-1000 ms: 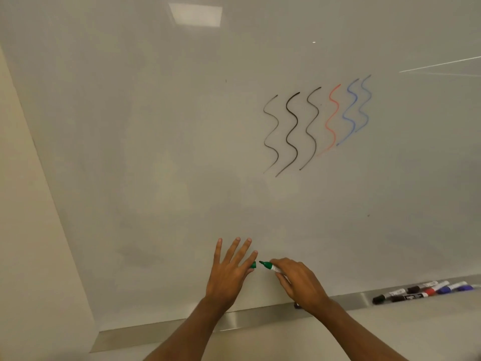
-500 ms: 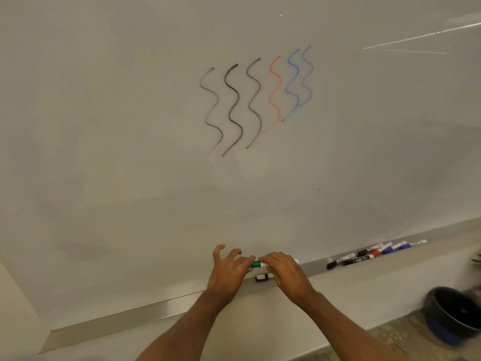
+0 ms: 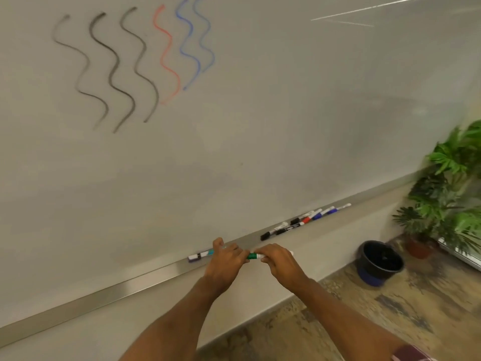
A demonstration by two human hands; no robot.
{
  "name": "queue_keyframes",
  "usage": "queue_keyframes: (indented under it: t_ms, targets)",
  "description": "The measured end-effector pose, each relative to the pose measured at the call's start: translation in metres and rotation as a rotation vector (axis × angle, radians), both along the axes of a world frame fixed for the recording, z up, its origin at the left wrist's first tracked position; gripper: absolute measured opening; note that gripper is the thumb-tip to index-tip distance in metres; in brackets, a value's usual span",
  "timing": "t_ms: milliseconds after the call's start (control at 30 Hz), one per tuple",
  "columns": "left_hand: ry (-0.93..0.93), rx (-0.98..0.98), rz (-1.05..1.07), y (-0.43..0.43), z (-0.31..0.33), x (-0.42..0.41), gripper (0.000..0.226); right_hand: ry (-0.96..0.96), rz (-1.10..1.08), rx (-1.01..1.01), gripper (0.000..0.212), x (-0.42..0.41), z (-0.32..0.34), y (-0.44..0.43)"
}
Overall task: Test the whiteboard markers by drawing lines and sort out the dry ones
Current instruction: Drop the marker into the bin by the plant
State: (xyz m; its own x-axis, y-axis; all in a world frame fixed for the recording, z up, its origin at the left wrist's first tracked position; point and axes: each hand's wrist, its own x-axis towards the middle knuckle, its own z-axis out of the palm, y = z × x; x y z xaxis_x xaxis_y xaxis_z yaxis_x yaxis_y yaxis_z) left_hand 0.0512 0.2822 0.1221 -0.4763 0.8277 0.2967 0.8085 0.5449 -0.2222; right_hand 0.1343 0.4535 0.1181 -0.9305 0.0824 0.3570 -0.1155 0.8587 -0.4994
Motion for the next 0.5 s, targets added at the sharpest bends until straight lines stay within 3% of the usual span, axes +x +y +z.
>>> queue_keyframes:
  t_ms: [267, 367, 500]
  targets:
    - [-0.088, 0.010, -0.110, 0.114, -0.019, 0.037, 0.029, -0.200, -0.134, 0.026, 0.029, 0.055, -0.010, 0.100]
    - [-0.219, -0.032, -0.149, 0.155, -0.026, 0.056, 0.020, -0.284, -0.201, 0.092, 0.034, 0.077, -0.017, 0.137]
    - [-0.391, -0.059, -0.087, 0.209, -0.027, 0.081, 0.041, -0.287, -0.358, 0.109, 0.036, 0.101, -0.024, 0.173]
